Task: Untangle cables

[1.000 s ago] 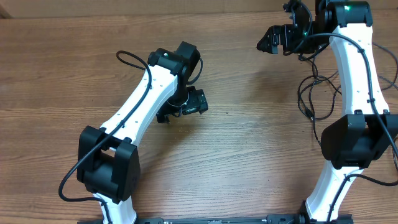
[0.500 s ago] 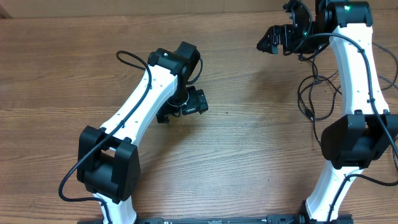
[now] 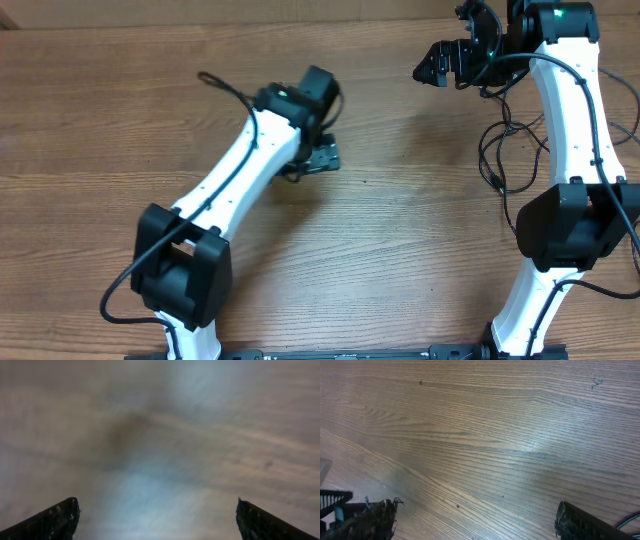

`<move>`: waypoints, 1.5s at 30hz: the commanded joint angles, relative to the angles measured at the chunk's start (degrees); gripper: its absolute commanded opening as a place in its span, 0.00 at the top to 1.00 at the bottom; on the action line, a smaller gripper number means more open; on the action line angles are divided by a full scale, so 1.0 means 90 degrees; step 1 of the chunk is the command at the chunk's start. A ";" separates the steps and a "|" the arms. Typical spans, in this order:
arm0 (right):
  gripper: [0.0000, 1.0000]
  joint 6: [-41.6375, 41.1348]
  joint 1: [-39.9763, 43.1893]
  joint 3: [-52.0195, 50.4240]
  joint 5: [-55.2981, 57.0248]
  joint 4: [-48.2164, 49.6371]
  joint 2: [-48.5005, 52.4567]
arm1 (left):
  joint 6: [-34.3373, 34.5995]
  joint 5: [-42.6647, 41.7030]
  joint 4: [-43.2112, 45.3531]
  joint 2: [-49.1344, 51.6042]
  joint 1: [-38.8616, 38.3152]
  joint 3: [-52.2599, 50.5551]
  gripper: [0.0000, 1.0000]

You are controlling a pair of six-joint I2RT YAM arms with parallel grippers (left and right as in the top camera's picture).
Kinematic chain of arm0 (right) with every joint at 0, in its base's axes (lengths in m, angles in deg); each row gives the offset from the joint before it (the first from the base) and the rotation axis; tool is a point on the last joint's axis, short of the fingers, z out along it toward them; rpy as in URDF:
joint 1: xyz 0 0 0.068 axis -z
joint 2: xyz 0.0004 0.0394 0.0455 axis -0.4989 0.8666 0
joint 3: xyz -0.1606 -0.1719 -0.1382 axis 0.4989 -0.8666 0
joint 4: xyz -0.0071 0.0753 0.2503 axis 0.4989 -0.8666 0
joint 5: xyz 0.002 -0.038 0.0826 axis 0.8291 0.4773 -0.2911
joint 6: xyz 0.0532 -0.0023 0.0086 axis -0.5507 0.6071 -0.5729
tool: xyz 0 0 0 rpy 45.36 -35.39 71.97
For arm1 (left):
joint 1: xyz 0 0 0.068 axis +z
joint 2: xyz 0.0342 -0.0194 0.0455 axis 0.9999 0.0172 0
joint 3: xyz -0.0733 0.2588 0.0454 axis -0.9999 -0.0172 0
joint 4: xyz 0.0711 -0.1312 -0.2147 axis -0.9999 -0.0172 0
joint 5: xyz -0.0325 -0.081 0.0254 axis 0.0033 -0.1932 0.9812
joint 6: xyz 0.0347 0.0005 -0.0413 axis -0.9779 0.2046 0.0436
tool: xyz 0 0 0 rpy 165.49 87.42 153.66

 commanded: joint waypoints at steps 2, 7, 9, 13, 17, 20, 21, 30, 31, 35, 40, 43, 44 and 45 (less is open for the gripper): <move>0.00 0.0049 0.0012 -0.0015 0.0019 0.0024 -0.0066 | -0.0801 0.1005 0.1008 -0.0476 -0.0583 0.0002 0.00; 0.00 0.0049 0.0012 -0.0015 0.0019 0.0024 -0.0066 | -0.2344 0.1120 0.2504 -0.0899 -0.0996 0.0002 0.00; 0.00 0.0049 0.0012 -0.0015 0.0019 0.0024 -0.0066 | -0.2640 0.1120 0.2863 -0.1044 -0.1049 0.0002 0.00; 0.00 0.0049 0.0012 -0.0015 0.0019 0.0024 -0.0066 | -0.2875 0.1115 0.3436 -0.1331 -0.1049 0.0002 0.00; 0.00 0.0049 0.0012 -0.0015 0.0019 0.0024 -0.0066 | -0.3439 0.0991 0.4114 -0.1557 -0.1049 0.0002 0.00; 0.00 0.0049 0.0012 -0.0015 0.0019 0.0024 -0.0066 | -0.4102 0.0724 0.4643 -0.1683 -0.1049 0.0002 0.00; 0.00 0.0049 0.0012 -0.0015 0.0019 0.0024 -0.0066 | -0.4320 0.0673 0.4801 -0.1729 -0.1049 0.0002 0.00; 0.00 0.0049 0.0012 -0.0015 0.0019 0.0024 -0.0066 | -0.4889 0.0367 0.5098 -0.2229 -0.0814 -0.0117 0.00; 0.00 0.0049 0.0012 -0.0015 0.0019 0.0024 -0.0066 | -0.4911 0.0250 0.5212 -0.2331 -0.0748 -0.0233 0.00; 0.00 0.0049 0.0012 -0.0015 0.0019 0.0024 -0.0066 | -0.4930 -0.0296 0.6263 -0.2907 -0.0461 -0.1190 0.00; 0.00 0.0049 0.0012 -0.0015 0.0019 0.0024 -0.0066 | -0.4976 -0.0988 0.7560 -0.3864 0.0012 -0.2820 0.00; 0.00 0.0049 0.0012 -0.0015 0.0019 0.0024 -0.0066 | -0.5039 -0.1379 0.8089 -0.4359 0.0335 -0.3563 0.00; 0.00 0.0049 0.0012 -0.0015 0.0019 0.0024 -0.0066 | -0.5163 -0.1537 0.8264 -0.4527 0.0444 -0.3789 0.00; 0.00 0.0049 0.0012 -0.0015 0.0019 0.0024 -0.0066 | -0.5297 -0.1678 0.8388 -0.4665 0.0532 -0.3966 0.00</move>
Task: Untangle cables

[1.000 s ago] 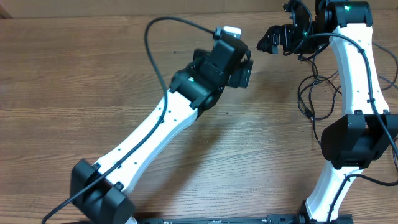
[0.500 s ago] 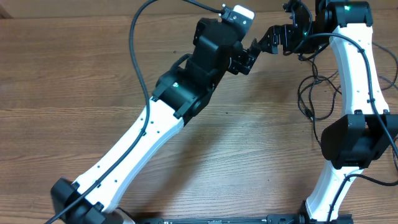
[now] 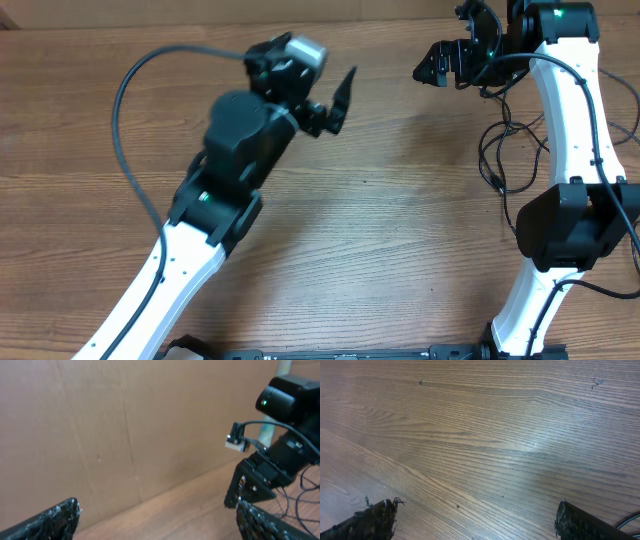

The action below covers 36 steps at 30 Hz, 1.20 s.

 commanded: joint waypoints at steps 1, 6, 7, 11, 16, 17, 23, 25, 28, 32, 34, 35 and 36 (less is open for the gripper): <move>0.00 0.0049 0.0012 -0.0015 0.0022 0.0024 -0.0066 | -0.0529 -0.0835 0.0350 -0.0583 0.0318 -0.0634 0.00; 0.00 0.0049 0.0012 -0.0015 0.0022 0.0024 -0.0066 | -0.0835 -0.1217 0.0831 -0.1285 0.0741 -0.1498 0.00; 0.00 0.0049 0.0012 -0.0015 0.0022 0.0024 -0.0066 | -0.0833 -0.1292 0.0933 -0.1435 0.0840 -0.1688 0.00; 0.00 0.0049 0.0012 -0.0015 0.0022 0.0024 -0.0066 | -0.0801 -0.1576 0.1328 -0.1977 0.1253 -0.2438 0.00; 0.00 0.0049 0.0012 -0.0015 0.0022 0.0024 -0.0066 | -0.0576 -0.1702 0.1717 -0.2662 0.1763 -0.3349 0.00; 0.00 0.0049 0.0012 -0.0015 0.0022 0.0024 -0.0066 | -0.0537 -0.1732 0.1724 -0.2815 0.1860 -0.3497 0.00; 0.00 0.0049 0.0012 -0.0015 0.0022 0.0024 -0.0066 | -0.0347 -0.1894 0.1916 -0.3881 0.2419 -0.4461 0.00; 0.00 0.0049 0.0012 -0.0015 0.0022 0.0024 -0.0066 | -0.0291 -0.2004 0.1996 -0.4243 0.2569 -0.4789 0.00; 0.00 0.0049 0.0012 -0.0015 0.0022 0.0024 -0.0066 | -0.0029 -0.2016 0.2147 -0.4745 0.2759 -0.5302 0.00; 0.00 0.0049 0.0012 -0.0015 0.0022 0.0024 -0.0066 | 0.0284 -0.2057 0.2293 -0.5348 0.2956 -0.5950 0.00; 0.00 0.0049 0.0012 -0.0015 0.0022 0.0024 -0.0066 | 0.0406 -0.2062 0.2358 -0.5642 0.3019 -0.6273 0.01; 0.00 0.0049 0.0012 -0.0015 0.0022 0.0024 -0.0066 | 0.0488 -0.2057 0.2373 -0.5807 0.3041 -0.6443 0.00; 0.00 0.0049 0.0012 -0.0015 0.0022 0.0024 -0.0066 | 0.0590 -0.2059 0.2385 -0.6001 0.3067 -0.6640 0.00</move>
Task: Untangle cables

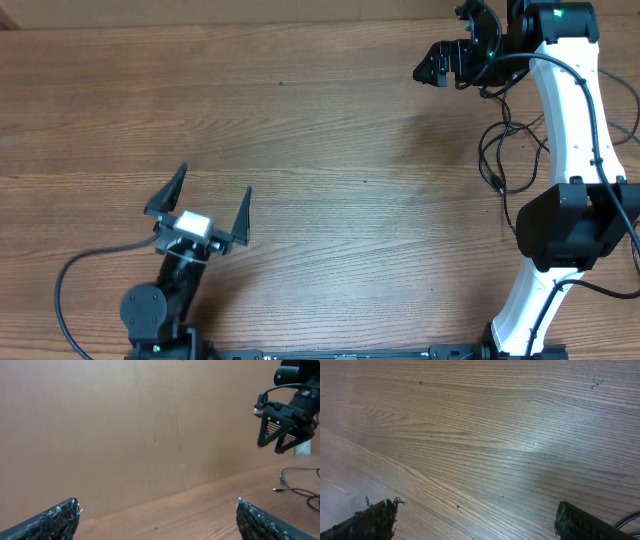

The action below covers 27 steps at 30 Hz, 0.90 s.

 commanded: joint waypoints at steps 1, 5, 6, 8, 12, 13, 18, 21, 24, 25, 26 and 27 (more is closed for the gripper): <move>0.00 0.0049 0.0012 -0.0015 0.0019 0.0019 -0.0066 | 0.0515 -0.0114 0.0087 -0.0566 0.0107 -0.0583 0.00; 0.00 0.0049 0.0012 -0.0015 0.0019 0.0019 -0.0066 | 0.0692 -0.0155 -0.0539 -0.1137 0.0197 -0.0748 0.00; 0.00 0.0049 0.0012 -0.0015 0.0019 0.0019 -0.0066 | 0.0690 -0.0163 -0.0585 -0.1205 0.0226 -0.0748 0.00; 0.00 0.0049 0.0012 -0.0015 0.0019 0.0019 -0.0066 | 0.0687 -0.0160 -0.0685 -0.1282 0.0284 -0.0748 0.00; 0.00 0.0049 0.0012 -0.0015 0.0019 0.0019 -0.0066 | 0.0690 -0.0155 -0.1180 -0.1384 0.0328 -0.0748 0.00; 0.00 0.0049 0.0012 -0.0015 0.0019 0.0019 -0.0066 | 0.0690 -0.0153 -0.1387 -0.1445 0.0328 -0.0748 0.00; 0.00 0.0049 0.0012 -0.0015 0.0019 0.0019 -0.0066 | 0.0680 -0.0131 -0.2509 -0.1836 0.0328 -0.0748 0.00; 0.00 0.0049 0.0012 -0.0015 0.0019 0.0019 -0.0066 | 0.0459 -0.0083 -0.3385 -0.2176 0.0355 -0.0750 0.00; 0.00 0.0049 0.0012 -0.0015 0.0019 0.0019 -0.0066 | 0.0345 -0.0083 -0.3497 -0.2477 0.0420 -0.0750 0.00; 0.00 0.0049 0.0012 -0.0015 0.0019 0.0019 -0.0066 | 0.0221 -0.0087 -0.3497 -0.2465 0.0437 -0.0753 0.00; 0.00 0.0049 0.0012 -0.0015 0.0019 0.0019 -0.0066 | 0.0160 -0.0078 -0.3521 -0.2463 0.0442 -0.0753 0.00; 0.00 0.0049 0.0012 -0.0015 0.0019 0.0019 -0.0066 | 0.0119 -0.0056 -0.3521 -0.2463 0.0442 -0.0753 0.00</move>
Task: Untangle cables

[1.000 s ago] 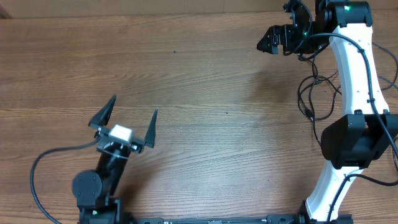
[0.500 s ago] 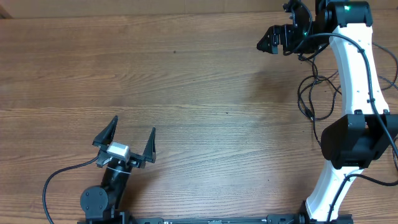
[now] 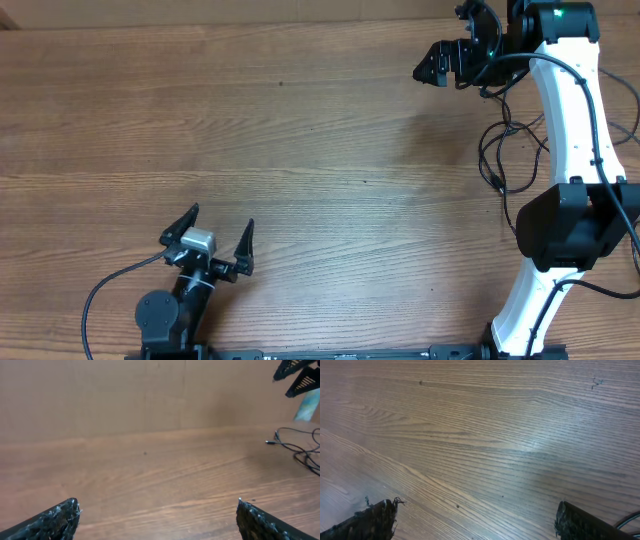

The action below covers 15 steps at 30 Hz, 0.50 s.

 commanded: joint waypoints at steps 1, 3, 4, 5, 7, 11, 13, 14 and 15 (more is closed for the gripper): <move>0.00 0.0046 0.0012 -0.0015 0.0019 0.0017 -0.0066 | -0.0330 0.0073 -0.0039 -0.0078 0.0061 -0.0022 0.00; 0.00 0.0046 0.0012 -0.0015 0.0019 0.0017 -0.0066 | -0.0461 0.0095 -0.0039 -0.0078 0.0061 -0.0022 0.00; 0.00 0.0046 0.0012 -0.0015 0.0019 0.0017 -0.0066 | -0.0517 0.0102 -0.0041 -0.0080 0.0061 -0.0022 0.00; 0.00 0.0046 0.0012 -0.0015 0.0019 0.0017 -0.0066 | -0.0602 0.0102 -0.0041 -0.0078 0.0061 -0.0022 0.00; 0.00 0.0046 0.0012 -0.0015 0.0019 0.0017 -0.0066 | -0.0653 0.0117 -0.0046 -0.0080 0.0061 -0.0022 0.00; 0.00 0.0046 0.0012 -0.0015 0.0019 0.0017 -0.0066 | -0.0580 0.0243 -0.0053 -0.0080 0.0061 -0.0022 0.00; 0.00 0.0046 0.0012 -0.0015 0.0019 0.0017 -0.0066 | -0.0289 0.0556 -0.0061 -0.0080 0.0061 -0.0024 0.00; 0.00 0.0046 0.0012 -0.0015 0.0019 0.0017 -0.0066 | -0.0153 0.0738 -0.0073 -0.0080 0.0066 -0.0024 0.00; 0.00 0.0046 0.0012 -0.0015 0.0019 0.0017 -0.0066 | -0.0010 0.0959 -0.0095 -0.0080 0.0066 -0.0024 0.00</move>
